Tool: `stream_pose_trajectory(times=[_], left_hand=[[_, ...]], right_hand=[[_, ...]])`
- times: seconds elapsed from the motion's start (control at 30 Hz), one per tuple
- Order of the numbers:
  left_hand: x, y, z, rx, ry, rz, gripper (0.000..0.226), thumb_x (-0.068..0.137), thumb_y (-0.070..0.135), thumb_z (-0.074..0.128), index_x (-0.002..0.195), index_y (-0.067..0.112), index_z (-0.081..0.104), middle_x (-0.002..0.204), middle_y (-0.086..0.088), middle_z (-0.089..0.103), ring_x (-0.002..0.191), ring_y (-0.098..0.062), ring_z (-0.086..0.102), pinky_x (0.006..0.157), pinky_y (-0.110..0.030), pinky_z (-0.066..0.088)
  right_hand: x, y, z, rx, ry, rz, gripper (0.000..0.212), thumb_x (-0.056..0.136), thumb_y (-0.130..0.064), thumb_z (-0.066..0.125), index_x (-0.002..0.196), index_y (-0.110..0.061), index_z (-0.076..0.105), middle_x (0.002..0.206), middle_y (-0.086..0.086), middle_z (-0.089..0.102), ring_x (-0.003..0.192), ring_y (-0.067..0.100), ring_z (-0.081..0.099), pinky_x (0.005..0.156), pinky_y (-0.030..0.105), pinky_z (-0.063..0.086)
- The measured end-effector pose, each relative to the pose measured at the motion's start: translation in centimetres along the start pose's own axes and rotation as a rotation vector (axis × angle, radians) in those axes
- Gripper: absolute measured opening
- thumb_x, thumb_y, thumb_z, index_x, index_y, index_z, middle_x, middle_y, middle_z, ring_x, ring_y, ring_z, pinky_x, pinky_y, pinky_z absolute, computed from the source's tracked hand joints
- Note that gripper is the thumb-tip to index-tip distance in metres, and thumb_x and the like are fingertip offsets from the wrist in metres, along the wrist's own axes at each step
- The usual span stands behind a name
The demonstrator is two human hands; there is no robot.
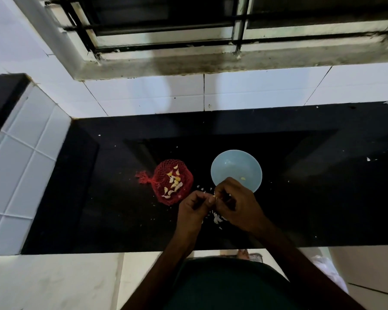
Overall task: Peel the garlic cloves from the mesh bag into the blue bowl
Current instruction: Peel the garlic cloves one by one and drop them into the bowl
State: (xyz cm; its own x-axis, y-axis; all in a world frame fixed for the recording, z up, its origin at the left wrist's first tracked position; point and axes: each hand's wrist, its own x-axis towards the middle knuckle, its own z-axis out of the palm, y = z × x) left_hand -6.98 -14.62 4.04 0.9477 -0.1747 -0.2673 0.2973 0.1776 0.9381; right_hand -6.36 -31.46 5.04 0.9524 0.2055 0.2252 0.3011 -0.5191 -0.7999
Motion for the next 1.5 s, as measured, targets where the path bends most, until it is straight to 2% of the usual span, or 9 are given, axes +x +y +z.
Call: stream_pose_trajectory(times=[0.1,0.27,0.47,0.57,0.7,0.87,1.17,1.3,1.5], left_hand=[[-0.2,0.3,0.1,-0.007,0.023,-0.010,0.022,0.089,0.025,0.066,0.098,0.005,0.066,0.098,-0.010,0.075,0.092,-0.023,0.071,0.080,-0.033,0.059],[-0.3,0.4,0.3,-0.023,0.054,-0.014,0.020,0.088,0.027,0.069,0.097,0.010,0.068,0.099,-0.014,0.075,0.093,-0.029,0.071,0.083,-0.042,0.058],[-0.2,0.5,0.0,-0.050,0.001,-0.001,0.036,0.092,0.016,0.065,0.127,0.006,0.065,0.119,-0.009,0.074,0.114,-0.027,0.070,0.096,-0.040,0.058],[-0.4,0.5,0.1,-0.032,-0.019,0.030,0.032,0.090,0.011,0.066,0.121,0.004,0.070,0.117,-0.011,0.075,0.113,-0.028,0.070,0.095,-0.036,0.058],[-0.2,0.4,0.2,-0.009,0.006,0.007,0.029,0.087,0.016,0.069,0.113,0.005,0.073,0.112,-0.012,0.076,0.109,-0.030,0.071,0.095,-0.042,0.058],[-0.3,0.3,0.6,-0.012,0.006,-0.001,0.030,0.090,0.020,0.066,0.114,0.002,0.067,0.111,-0.013,0.072,0.106,-0.027,0.069,0.090,-0.037,0.059],[-0.2,-0.1,0.2,-0.029,0.045,-0.037,0.026,0.095,0.018,0.061,0.116,0.003,0.063,0.112,-0.017,0.070,0.107,-0.032,0.067,0.095,-0.049,0.054],[-0.3,0.0,-0.1,0.050,0.036,0.016,0.022,0.097,0.010,0.063,0.116,0.001,0.065,0.113,-0.013,0.072,0.107,-0.031,0.070,0.091,-0.040,0.059],[-0.2,0.5,-0.1,0.077,0.056,0.032,0.027,0.093,0.016,0.066,0.115,0.001,0.067,0.110,-0.011,0.074,0.102,-0.027,0.073,0.088,-0.035,0.060]], right_hand=[[0.0,0.0,0.8,-0.018,0.061,0.005,0.015,0.093,-0.031,0.065,0.091,-0.018,0.059,0.092,-0.009,0.053,0.080,0.004,0.057,0.064,0.018,0.046],[-0.2,0.2,1.6,-0.028,0.140,0.054,0.016,0.089,-0.032,0.067,0.088,-0.020,0.056,0.091,-0.010,0.052,0.079,0.001,0.055,0.062,0.017,0.045],[-0.2,0.5,1.3,0.120,0.150,0.081,0.016,0.089,-0.031,0.063,0.089,-0.016,0.059,0.092,-0.008,0.054,0.084,0.008,0.058,0.066,0.028,0.052],[-0.5,0.7,1.2,0.129,0.122,0.097,0.012,0.089,-0.028,0.066,0.090,-0.018,0.059,0.094,-0.010,0.055,0.086,0.009,0.060,0.068,0.028,0.053],[-0.8,0.7,1.5,0.106,0.112,0.138,0.016,0.091,-0.016,0.073,0.091,-0.017,0.057,0.095,-0.008,0.054,0.085,0.009,0.059,0.067,0.025,0.052],[-0.8,0.4,1.9,0.080,0.089,0.148,0.016,0.093,-0.017,0.072,0.093,-0.018,0.056,0.096,-0.009,0.050,0.085,0.001,0.056,0.068,0.007,0.041],[-1.0,0.0,1.9,0.082,0.098,0.114,0.011,0.094,-0.034,0.062,0.096,-0.027,0.054,0.100,-0.016,0.049,0.087,0.005,0.059,0.068,0.018,0.052],[-1.0,0.1,1.6,0.073,0.148,0.113,0.018,0.094,-0.013,0.069,0.111,-0.013,0.063,0.110,-0.007,0.055,0.100,0.001,0.059,0.077,0.012,0.051],[-0.7,-0.2,1.0,0.041,0.124,0.072,0.022,0.099,-0.015,0.064,0.119,-0.021,0.070,0.111,-0.009,0.064,0.104,0.001,0.062,0.086,0.016,0.052]])
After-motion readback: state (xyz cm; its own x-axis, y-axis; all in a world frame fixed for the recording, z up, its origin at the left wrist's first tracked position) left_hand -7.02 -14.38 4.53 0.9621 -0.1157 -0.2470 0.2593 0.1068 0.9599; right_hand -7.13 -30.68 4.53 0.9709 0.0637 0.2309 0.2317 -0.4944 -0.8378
